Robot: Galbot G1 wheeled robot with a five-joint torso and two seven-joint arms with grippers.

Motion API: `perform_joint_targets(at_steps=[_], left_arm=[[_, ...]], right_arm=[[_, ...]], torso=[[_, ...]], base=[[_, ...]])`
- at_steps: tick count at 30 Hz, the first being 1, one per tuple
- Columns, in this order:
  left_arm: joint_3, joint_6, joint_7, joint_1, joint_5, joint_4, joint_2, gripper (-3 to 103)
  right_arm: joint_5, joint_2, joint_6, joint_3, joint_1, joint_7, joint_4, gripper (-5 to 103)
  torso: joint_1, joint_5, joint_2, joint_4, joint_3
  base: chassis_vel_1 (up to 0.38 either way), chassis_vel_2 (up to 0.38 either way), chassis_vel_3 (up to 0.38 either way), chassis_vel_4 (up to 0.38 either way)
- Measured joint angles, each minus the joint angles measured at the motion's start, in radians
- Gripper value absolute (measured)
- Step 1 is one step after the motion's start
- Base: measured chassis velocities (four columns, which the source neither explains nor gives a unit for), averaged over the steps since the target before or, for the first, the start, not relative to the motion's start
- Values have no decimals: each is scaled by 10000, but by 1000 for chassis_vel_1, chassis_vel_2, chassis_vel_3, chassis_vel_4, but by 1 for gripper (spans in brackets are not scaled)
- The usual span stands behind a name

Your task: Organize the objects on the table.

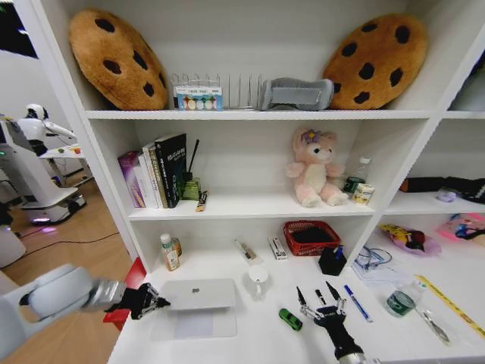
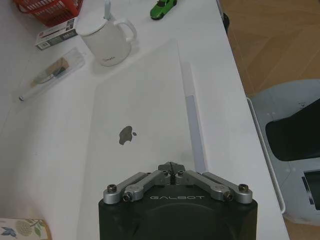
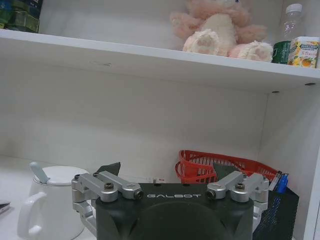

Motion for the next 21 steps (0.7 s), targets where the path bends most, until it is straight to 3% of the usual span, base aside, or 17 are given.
perform_joint_targets(at_steps=[5, 9, 11, 12, 13, 14, 15, 17, 18, 20, 21], left_arm=[[534, -178, 101, -169, 652, 227, -921, 0], [150, -337, -82, -144, 618, 444, -1746, 0], [-262, -334, -1026, -131, -95, 656, -2608, 0], [-262, -334, -1026, -131, -95, 656, -2608, 0], [-383, -270, -1520, -127, -467, 725, -2963, 0], [-696, -95, -2595, -47, -1309, 815, -3830, 0], [-696, -95, -2595, -47, -1309, 815, -3830, 0], [-1155, 13, -3833, 303, -2073, 753, -4986, 0], [-1155, 13, -3833, 303, -2073, 753, -4986, 0], [-1638, 253, -5103, 795, -2691, 214, -6398, -3], [-1638, 253, -5103, 795, -2691, 214, -6398, -3]], right_arm=[[-90, 42, 0, -7, -67, 20, 39, 100], [-120, 50, -4, 26, -144, 30, 165, 100], [-119, 82, -5, 93, -193, 53, 244, 100], [-119, 82, -5, 93, -193, 53, 244, 100], [-114, 88, -5, 125, -212, 66, 270, 100], [-103, 81, -8, 180, -266, 123, 320, 100], [-103, 81, -8, 180, -266, 123, 320, 100], [-116, 43, -123, 204, -373, 448, 477, 100], [-116, 43, -123, 204, -373, 448, 477, 100], [-96, -18, -517, 133, -416, 1043, 759, 100], [-96, -18, -517, 133, -416, 1043, 759, 100]], torso=[[0, -1, 0, 0, 0], [0, 5, 0, -3, 0], [0, 3, 0, -2, 0], [0, 3, 0, -2, 0], [0, 2, 0, -2, 0], [0, 1, 0, -1, 0], [0, 1, 0, -1, 0], [0, 1, 0, -1, 0], [0, 1, 0, -1, 0], [-1, 0, 0, 3, 0], [-1, 0, 0, 3, 0]], base=[[0, 0, 0, 0], [0, 0, 0, 0], [0, 0, 0, 0], [0, 0, 0, 0], [0, 0, 0, 0], [0, 0, 0, 0], [0, 0, 0, 0], [0, 0, 0, 0], [0, 0, 0, 0], [0, 0, 0, 0], [0, 0, 0, 0]])
